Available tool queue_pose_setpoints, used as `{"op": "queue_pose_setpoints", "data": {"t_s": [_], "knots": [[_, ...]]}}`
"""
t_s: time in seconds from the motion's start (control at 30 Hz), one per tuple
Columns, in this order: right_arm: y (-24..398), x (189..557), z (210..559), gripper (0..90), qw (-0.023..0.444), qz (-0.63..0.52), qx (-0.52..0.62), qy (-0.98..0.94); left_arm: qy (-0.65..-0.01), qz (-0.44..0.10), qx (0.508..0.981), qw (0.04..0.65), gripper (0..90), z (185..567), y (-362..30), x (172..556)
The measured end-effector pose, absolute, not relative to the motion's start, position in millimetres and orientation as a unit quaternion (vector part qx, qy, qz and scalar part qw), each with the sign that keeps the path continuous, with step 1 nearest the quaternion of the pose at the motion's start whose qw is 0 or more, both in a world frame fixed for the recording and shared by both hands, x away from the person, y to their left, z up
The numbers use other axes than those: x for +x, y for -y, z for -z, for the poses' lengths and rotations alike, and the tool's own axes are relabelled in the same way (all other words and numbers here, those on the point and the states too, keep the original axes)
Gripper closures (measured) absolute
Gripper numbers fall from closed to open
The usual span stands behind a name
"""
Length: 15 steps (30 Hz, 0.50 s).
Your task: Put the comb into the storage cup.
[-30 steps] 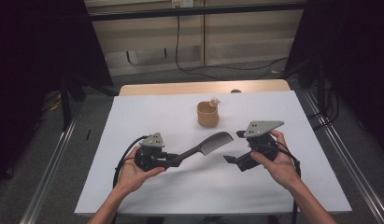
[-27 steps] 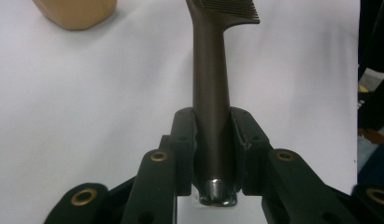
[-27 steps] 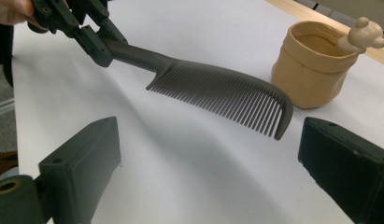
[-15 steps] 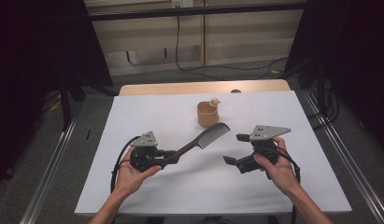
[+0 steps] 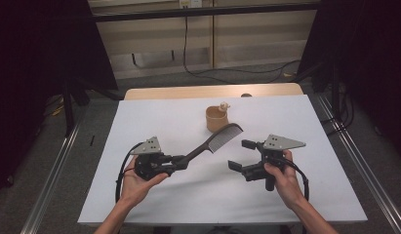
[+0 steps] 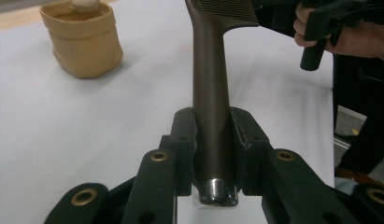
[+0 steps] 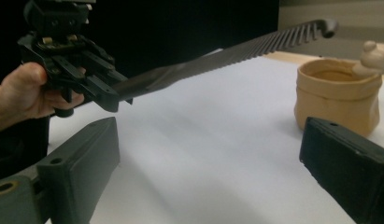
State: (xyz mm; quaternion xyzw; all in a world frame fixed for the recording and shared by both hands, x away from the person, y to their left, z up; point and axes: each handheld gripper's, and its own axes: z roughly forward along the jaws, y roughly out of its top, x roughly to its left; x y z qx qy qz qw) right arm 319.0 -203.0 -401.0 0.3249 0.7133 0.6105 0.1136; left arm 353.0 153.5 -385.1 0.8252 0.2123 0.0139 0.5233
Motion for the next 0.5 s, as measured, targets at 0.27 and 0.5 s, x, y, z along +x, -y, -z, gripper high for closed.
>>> {"op": "queue_pose_setpoints", "data": {"t_s": [0.27,0.5], "knots": [[193,314,400,2.9,0.107,-0.638,0.313,-0.696,-0.212,-0.020,0.814,0.541,72.7,379,-156,351],[176,315,397,2.0,0.092,-0.661,0.297,-0.683,-0.211,-0.028,0.802,0.559,72.8,371,-161,346]]}}
